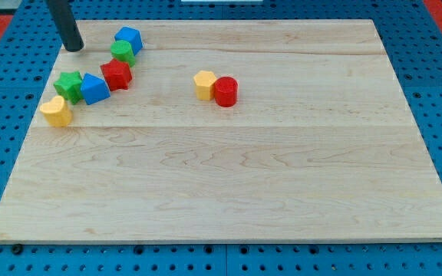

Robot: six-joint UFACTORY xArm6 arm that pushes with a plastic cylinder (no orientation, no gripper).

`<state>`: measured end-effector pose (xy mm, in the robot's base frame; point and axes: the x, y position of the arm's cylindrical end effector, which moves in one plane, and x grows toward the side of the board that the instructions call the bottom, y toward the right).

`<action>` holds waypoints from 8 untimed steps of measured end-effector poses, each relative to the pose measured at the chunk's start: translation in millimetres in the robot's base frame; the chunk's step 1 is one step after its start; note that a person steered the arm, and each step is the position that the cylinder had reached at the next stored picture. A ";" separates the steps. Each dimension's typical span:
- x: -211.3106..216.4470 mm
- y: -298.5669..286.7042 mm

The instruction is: Push green circle to the top center

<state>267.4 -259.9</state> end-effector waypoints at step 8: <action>26.2 180.7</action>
<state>293.6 -79.2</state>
